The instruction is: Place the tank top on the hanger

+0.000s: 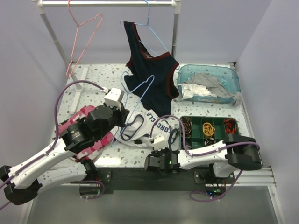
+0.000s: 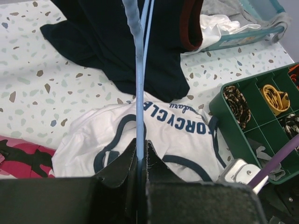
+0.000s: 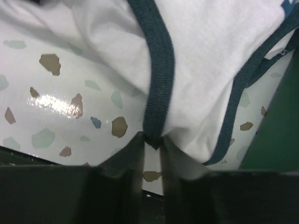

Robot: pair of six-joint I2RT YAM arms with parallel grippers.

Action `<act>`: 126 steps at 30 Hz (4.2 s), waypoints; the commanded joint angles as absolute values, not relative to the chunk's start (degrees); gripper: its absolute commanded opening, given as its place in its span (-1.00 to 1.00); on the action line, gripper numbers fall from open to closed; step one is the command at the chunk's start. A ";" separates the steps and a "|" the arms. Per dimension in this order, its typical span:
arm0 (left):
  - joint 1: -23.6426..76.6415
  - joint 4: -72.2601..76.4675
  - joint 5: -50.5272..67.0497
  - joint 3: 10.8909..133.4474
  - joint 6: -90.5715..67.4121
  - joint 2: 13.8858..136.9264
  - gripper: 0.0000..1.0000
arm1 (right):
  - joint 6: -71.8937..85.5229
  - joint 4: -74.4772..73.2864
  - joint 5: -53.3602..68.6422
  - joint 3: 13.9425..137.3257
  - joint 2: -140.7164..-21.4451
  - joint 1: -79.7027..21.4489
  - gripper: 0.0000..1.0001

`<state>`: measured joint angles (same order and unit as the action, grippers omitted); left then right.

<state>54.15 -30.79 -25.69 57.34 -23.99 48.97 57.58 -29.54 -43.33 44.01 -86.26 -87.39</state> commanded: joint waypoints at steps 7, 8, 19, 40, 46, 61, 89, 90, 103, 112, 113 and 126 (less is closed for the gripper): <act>54.40 -35.42 -18.29 57.75 -23.99 43.86 -1.00 | 46.71 -31.99 -46.24 47.63 -76.49 -77.55 -1.00; 54.40 -35.42 -17.15 57.14 -24.34 43.51 -1.00 | 44.67 -31.82 -44.75 48.42 -75.51 -75.95 -1.00; 54.49 -32.34 -10.20 48.34 -27.33 35.95 -1.00 | 27.26 -31.12 -31.47 56.69 -74.18 -57.68 -1.00; 54.49 -36.82 -1.85 46.06 -26.98 33.40 -1.00 | 20.04 -31.29 -21.53 64.77 -77.87 -45.18 -1.00; 54.58 -37.09 -2.29 46.05 -27.42 35.59 -1.00 | 19.60 -32.08 -21.18 65.83 -77.17 -44.39 -1.00; 55.72 -34.98 -1.14 48.25 -24.09 40.25 -1.00 | 17.76 -34.45 -17.85 68.63 -74.53 -44.56 -1.00; 56.16 -27.08 -3.08 49.58 -18.01 39.81 -1.00 | 14.15 -40.26 -11.08 80.16 -73.65 -49.39 -1.00; 56.08 -25.77 -2.90 48.96 -18.80 39.99 -1.00 | 14.32 -39.91 -11.16 80.50 -73.74 -49.92 -1.00; 56.07 1.56 -7.64 38.85 -18.81 43.33 -1.00 | 18.28 -37.00 -13.97 75.94 -66.89 -53.35 -1.00; 55.99 3.34 -5.00 37.62 -17.67 44.82 -1.00 | 17.05 -33.49 -18.37 71.37 -60.23 -53.35 -0.01; 56.07 3.77 -5.18 37.18 -17.67 44.91 -1.00 | 16.44 -32.36 -17.76 70.76 -58.90 -53.44 0.06; 55.99 9.05 -3.17 38.32 -17.23 53.61 -1.00 | 10.11 -6.60 -3.60 61.35 -58.87 -53.53 0.06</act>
<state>55.94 2.79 -4.36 36.62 -18.61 52.31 12.91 -15.88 -7.16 61.47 -55.18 -53.25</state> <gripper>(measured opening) 0.050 0.534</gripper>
